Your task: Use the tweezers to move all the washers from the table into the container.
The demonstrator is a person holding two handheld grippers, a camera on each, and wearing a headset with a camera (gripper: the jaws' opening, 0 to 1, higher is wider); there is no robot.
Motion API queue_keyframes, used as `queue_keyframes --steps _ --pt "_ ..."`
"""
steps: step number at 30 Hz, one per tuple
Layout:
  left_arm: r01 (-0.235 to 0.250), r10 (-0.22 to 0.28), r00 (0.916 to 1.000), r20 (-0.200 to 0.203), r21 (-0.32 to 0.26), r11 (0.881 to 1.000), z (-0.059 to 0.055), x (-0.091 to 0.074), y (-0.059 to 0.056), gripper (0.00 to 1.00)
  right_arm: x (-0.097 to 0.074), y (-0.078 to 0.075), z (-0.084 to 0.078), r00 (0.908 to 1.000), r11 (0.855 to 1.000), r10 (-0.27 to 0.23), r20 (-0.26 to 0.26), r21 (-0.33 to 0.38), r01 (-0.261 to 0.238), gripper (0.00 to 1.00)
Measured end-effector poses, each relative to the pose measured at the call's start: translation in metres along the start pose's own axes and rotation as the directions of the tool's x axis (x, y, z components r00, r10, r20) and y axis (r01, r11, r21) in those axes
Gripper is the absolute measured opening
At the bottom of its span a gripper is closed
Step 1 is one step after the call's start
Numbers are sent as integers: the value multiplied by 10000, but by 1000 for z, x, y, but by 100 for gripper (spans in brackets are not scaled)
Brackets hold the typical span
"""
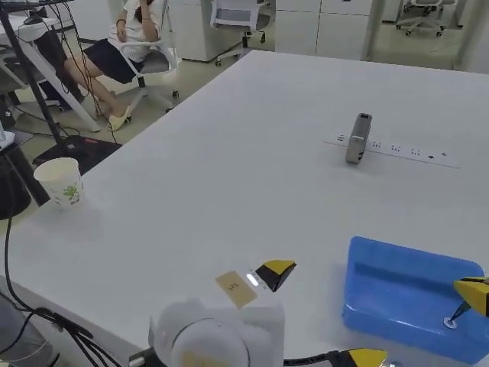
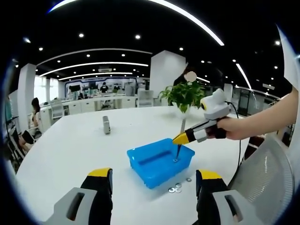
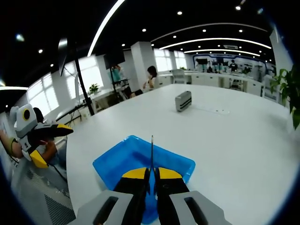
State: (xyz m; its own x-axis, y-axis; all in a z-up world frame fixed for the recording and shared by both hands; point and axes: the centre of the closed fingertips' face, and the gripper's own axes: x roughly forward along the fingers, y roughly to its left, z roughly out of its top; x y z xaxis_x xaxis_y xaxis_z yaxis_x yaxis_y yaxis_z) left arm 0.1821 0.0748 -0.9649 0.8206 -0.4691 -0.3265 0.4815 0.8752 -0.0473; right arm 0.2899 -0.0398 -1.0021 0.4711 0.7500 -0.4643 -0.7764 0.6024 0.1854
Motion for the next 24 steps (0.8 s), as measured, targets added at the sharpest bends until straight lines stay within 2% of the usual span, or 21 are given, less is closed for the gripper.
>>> queue_keyframes --steps 15,24 --pt "20 -20 10000 -4 -21 10000 0 0 0 73 -22 23 18 9962 9993 206 843 304 -232 3" --pt "94 -93 9999 84 -75 9999 2 -1 -2 73 -27 42 12 9953 9976 421 870 518 -468 3"
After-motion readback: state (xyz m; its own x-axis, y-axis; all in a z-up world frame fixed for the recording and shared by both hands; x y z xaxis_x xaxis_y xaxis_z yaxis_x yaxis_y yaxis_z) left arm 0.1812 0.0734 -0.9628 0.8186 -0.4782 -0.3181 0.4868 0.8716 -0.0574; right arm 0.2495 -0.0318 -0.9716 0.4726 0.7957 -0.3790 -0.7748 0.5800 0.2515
